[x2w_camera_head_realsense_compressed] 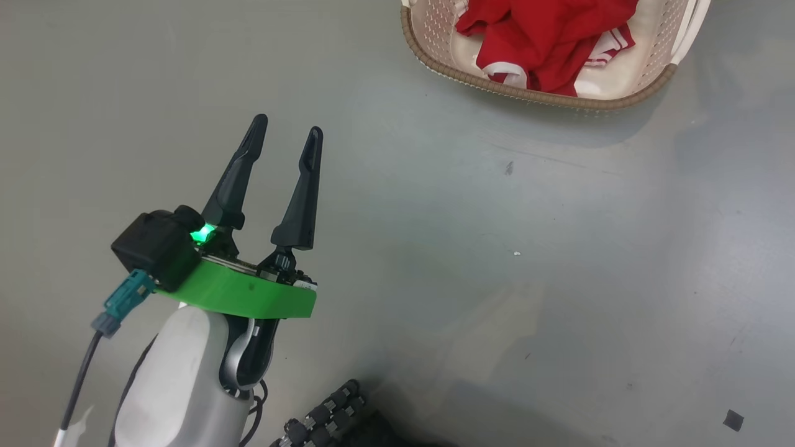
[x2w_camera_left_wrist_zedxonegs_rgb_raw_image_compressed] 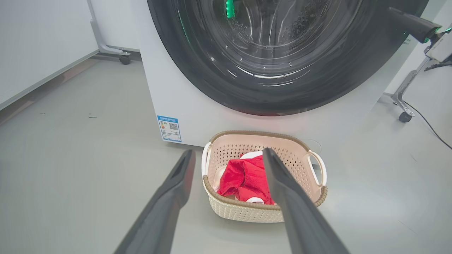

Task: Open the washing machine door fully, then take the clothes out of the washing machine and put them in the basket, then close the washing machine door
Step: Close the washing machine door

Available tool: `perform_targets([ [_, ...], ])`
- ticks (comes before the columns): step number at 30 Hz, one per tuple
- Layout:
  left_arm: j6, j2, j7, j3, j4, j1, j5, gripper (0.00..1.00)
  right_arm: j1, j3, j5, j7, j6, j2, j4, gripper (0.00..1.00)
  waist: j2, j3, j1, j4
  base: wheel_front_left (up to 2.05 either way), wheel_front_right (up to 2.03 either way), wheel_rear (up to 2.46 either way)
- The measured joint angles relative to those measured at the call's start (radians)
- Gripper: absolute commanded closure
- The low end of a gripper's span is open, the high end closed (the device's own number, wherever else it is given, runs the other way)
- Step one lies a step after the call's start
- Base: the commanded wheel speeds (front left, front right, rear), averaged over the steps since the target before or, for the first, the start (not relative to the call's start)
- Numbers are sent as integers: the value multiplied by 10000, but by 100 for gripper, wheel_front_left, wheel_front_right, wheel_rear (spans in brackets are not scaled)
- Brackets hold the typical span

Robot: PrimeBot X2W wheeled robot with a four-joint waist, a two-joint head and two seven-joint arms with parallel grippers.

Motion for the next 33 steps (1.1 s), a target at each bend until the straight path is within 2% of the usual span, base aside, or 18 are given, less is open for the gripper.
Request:
perform_targets([
  [5, 0, -15, 0, 405, 155, -45, 71, 0, 522, 94, -10, -376, -159, -2, 347, 100, 0, -285, 0, -92, 0, 0, 0],
  [11, 0, -17, 0, 660, 236, -55, 263, 0, 1356, 138, 15, -924, -159, 102, 640, 100, 0, -672, 0, -255, 0, 0, 0],
  [29, 0, 6, 0, 1394, 930, 394, 1001, 0, 4273, 75, 798, -1406, -253, 1432, 1007, 100, 0, -2804, -1, -1353, 0, 0, 0],
  [33, 0, 215, 0, 1392, 1032, 643, 1302, 0, 4880, 19, 876, -1406, -263, 1599, 980, 100, 0, -3318, -2, -1710, 0, 0, 0],
])
